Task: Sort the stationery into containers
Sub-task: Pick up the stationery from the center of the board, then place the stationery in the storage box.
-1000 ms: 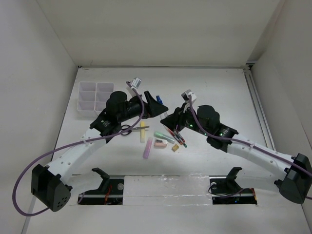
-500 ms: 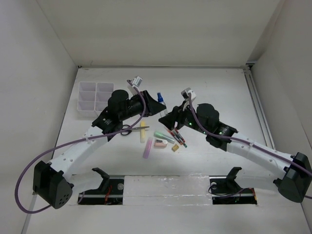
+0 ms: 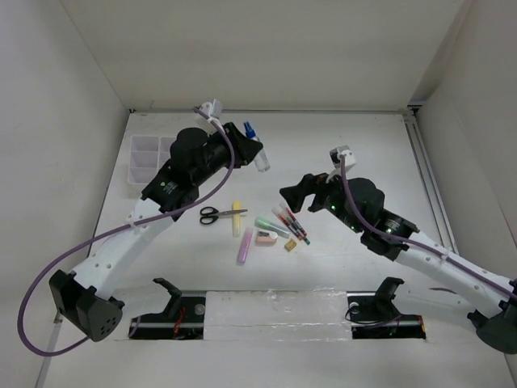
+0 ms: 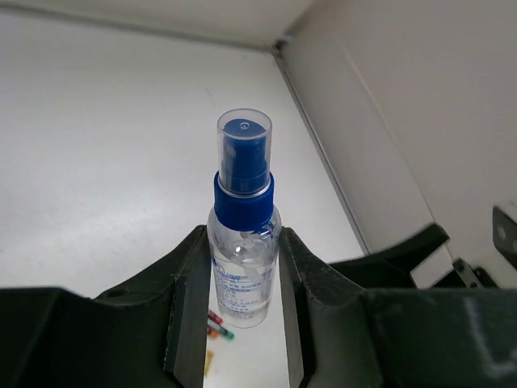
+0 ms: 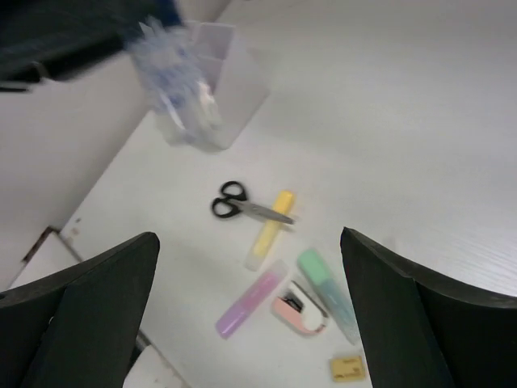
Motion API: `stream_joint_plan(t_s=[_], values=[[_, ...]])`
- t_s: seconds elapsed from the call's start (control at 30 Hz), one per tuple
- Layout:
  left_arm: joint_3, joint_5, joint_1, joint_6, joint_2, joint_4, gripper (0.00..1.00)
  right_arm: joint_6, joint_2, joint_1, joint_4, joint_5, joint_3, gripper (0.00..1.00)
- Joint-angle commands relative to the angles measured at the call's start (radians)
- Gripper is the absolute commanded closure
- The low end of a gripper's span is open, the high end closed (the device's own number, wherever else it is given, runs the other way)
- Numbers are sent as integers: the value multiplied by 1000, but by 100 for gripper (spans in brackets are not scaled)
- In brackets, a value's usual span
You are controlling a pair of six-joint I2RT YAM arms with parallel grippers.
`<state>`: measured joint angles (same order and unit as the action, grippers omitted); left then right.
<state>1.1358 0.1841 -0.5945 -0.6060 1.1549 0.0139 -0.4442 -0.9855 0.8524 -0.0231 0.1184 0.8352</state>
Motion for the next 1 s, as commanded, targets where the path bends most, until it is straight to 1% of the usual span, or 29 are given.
stream_joint_plan(t_s=[0.0, 0.07, 0.13, 0.27, 0.33, 0.4, 0.43, 0.5, 0.53, 0.57, 0.63, 0.67, 0.73, 0.77, 0.8, 0.87, 0.9, 0.97], values=[[130, -231, 1, 92, -1, 75, 100, -25, 85, 8, 202, 265, 27, 0], [163, -319, 1, 101, 8, 103, 100, -25, 129, 8, 299, 294, 39, 0], [205, -345, 1, 112, 29, 124, 100, -25, 157, 8, 353, 317, 62, 0], [243, -377, 70, 112, 54, 147, 100, -15, 252, 8, 419, 331, 62, 0], [278, -503, 79, 123, 83, 176, 100, -5, 278, 8, 428, 331, 62, 0], [306, -616, 79, 133, 107, 208, 100, -5, 300, 8, 428, 331, 62, 0], [320, -686, 100, 134, 136, 218, 100, -5, 300, 8, 428, 310, 62, 0], [360, -696, 160, 124, 167, 251, 100, -5, 300, 8, 428, 281, 62, 0], [360, -687, 201, 111, 181, 261, 100, -5, 300, 8, 402, 264, 62, 0], [370, -687, 278, 85, 204, 261, 100, -5, 300, 8, 387, 232, 52, 0], [371, -687, 347, 84, 224, 261, 100, -5, 300, 8, 356, 204, 27, 0], [371, -699, 399, 75, 251, 261, 100, -5, 288, 8, 329, 193, 27, 0], [398, -741, 427, 75, 278, 261, 100, -5, 263, 8, 308, 178, 15, 0], [398, -821, 436, 75, 299, 261, 100, -5, 263, 17, 295, 164, 5, 0], [398, -874, 437, 75, 308, 261, 100, -5, 248, 17, 295, 153, 5, 0], [398, -958, 437, 66, 327, 238, 100, 4, 237, 17, 284, 139, -5, 0], [388, -1001, 465, 46, 338, 238, 100, 4, 237, 17, 269, 139, -18, 0], [355, -1002, 504, 6, 347, 213, 100, 4, 237, 17, 253, 119, -43, 0]])
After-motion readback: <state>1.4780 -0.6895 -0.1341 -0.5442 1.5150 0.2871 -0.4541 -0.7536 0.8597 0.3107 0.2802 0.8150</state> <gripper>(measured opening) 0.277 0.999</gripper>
